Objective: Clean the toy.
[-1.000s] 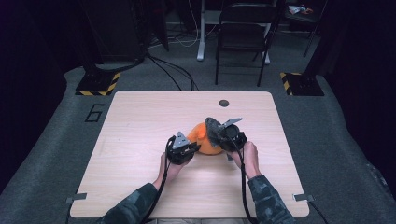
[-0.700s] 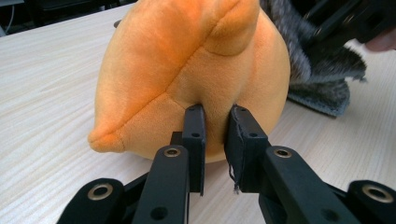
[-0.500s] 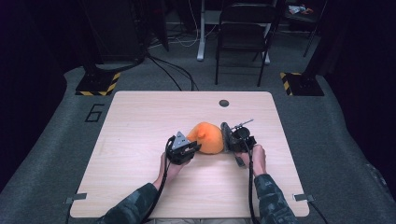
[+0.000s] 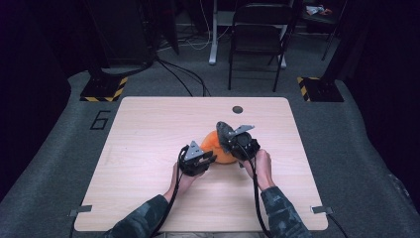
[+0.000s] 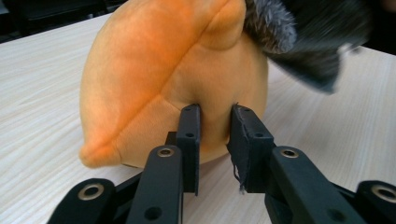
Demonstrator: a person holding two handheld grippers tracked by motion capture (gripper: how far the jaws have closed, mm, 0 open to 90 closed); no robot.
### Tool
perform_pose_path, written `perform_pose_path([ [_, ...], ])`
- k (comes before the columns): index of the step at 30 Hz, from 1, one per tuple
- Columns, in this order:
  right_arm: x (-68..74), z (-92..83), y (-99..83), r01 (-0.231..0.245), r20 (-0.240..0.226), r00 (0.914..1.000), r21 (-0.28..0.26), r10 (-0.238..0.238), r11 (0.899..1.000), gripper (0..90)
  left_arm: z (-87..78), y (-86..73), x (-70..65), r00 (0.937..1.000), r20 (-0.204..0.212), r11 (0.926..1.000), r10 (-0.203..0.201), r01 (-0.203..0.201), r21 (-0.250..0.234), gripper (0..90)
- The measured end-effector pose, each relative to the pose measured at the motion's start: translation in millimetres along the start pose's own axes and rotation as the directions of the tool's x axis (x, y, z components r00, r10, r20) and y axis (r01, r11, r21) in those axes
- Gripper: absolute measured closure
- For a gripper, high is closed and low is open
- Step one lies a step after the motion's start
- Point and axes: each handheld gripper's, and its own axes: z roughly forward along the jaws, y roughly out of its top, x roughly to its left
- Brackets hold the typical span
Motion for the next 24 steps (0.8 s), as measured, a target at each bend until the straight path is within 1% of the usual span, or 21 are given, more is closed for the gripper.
perform_pose_path([
  [1,-2.9,0.9,-1.5,-0.020,-0.005,0.9998,0.005,0.020,1.000,74.3,-0.5,-0.1,0.0,1.0000,-0.001,1.0000,-0.005,0.005,0.000,69.2],
  [2,-6.5,0.0,-2.8,-0.036,-0.004,0.9993,0.013,0.036,0.999,74.6,-1.4,0.3,0.7,1.0000,-0.006,1.0000,0.000,0.000,0.005,64.9],
  [3,-8.6,0.5,-4.0,-0.042,-0.008,0.9991,0.007,0.042,0.999,74.7,-3.1,1.0,2.6,1.0000,0.002,1.0000,0.003,-0.003,0.005,61.9],
  [5,-12.3,2.2,-6.6,-0.052,-0.018,0.9984,0.012,0.053,0.999,74.8,-7.7,2.9,6.1,0.9996,-0.026,0.9999,-0.011,0.010,-0.010,54.3],
  [6,-12.9,2.5,-7.1,-0.054,-0.018,0.9983,0.011,0.055,0.998,74.8,-10.5,3.7,9.2,0.9990,-0.033,0.9994,-0.029,0.029,-0.022,51.6],
  [7,-13.3,2.5,-7.6,-0.059,-0.021,0.9980,0.014,0.059,0.998,74.8,-12.8,4.3,13.6,0.9984,-0.043,0.9988,-0.037,0.036,-0.033,50.3],
  [8,-14.1,2.8,-8.2,-0.059,-0.025,0.9979,0.009,0.059,0.998,74.8,-14.8,4.7,17.8,0.9966,-0.063,0.9982,-0.052,0.050,-0.034,48.3],
  [10,-15.9,3.3,-8.8,-0.057,-0.023,0.9980,0.016,0.058,0.998,74.8,-16.1,3.4,27.3,0.9935,-0.071,0.9956,-0.088,0.086,-0.039,45.1],
  [11,-16.0,3.6,-9.3,-0.068,-0.025,0.9973,0.016,0.068,0.998,74.8,-15.4,1.9,31.5,0.9909,-0.084,0.9940,-0.105,0.102,-0.040,43.6],
  [13,-17.3,4.3,-10.7,-0.068,-0.024,0.9974,0.020,0.069,0.997,74.9,-13.4,-1.2,38.5,0.9859,-0.079,0.9887,-0.148,0.145,-0.038,41.6],
  [14,-18.0,4.4,-11.5,-0.069,-0.020,0.9974,0.020,0.069,0.997,74.9,-11.7,-2.0,40.2,0.9833,-0.082,0.9863,-0.163,0.160,-0.039,40.9],
  [15,-18.1,4.7,-12.0,-0.072,-0.022,0.9971,0.023,0.073,0.997,74.9,-10.1,-2.6,42.4,0.9833,-0.076,0.9858,-0.166,0.163,-0.039,40.1],
  [16,-17.9,4.6,-12.3,-0.078,-0.018,0.9968,0.031,0.078,0.997,74.9,-8.6,-2.9,43.4,0.9822,-0.066,0.9840,-0.176,0.174,-0.040,40.0],
  [17,-19.1,5.2,-12.6,-0.071,-0.023,0.9971,0.025,0.072,0.997,74.9,-6.6,-3.2,43.6,0.9824,-0.063,0.9840,-0.176,0.173,-0.040,40.2],
  [18,-19.3,5.3,-12.7,-0.070,-0.024,0.9972,0.026,0.071,0.997,74.9,-4.5,-3.5,43.9,0.9841,-0.057,0.9853,-0.168,0.166,-0.038,40.7],
  [19,-19.3,5.1,-12.8,-0.073,-0.028,0.9969,0.028,0.074,0.997,74.9,-2.4,-3.8,43.7,0.9843,-0.045,0.9848,-0.171,0.169,-0.039,41.5],
  [20,-19.5,5.1,-13.2,-0.078,-0.024,0.9966,0.028,0.078,0.997,74.9,-1.1,-3.9,43.9,0.9853,-0.033,0.9855,-0.168,0.167,-0.033,44.4],
  [21,-20.0,5.3,-13.7,-0.075,-0.027,0.9968,0.026,0.076,0.997,74.9,2.0,-4.1,42.0,0.9837,-0.024,0.9830,-0.178,0.177,-0.047,48.2],
  [22,-19.7,5.0,-14.4,-0.079,-0.019,0.9967,0.034,0.079,0.996,74.9,2.7,-3.7,42.4,0.9861,-0.022,0.9853,-0.165,0.163,-0.050,51.0],
  [23,-20.1,5.1,-14.9,-0.075,-0.016,0.9970,0.031,0.076,0.997,74.9,3.8,-3.1,40.4,0.9850,-0.018,0.9838,-0.171,0.170,-0.056,53.6],
  [24,-20.1,4.9,-15.6,-0.081,-0.017,0.9965,0.035,0.082,0.996,74.9,4.5,-2.2,39.8,0.9868,-0.020,0.9857,-0.161,0.159,-0.056,56.7],
])
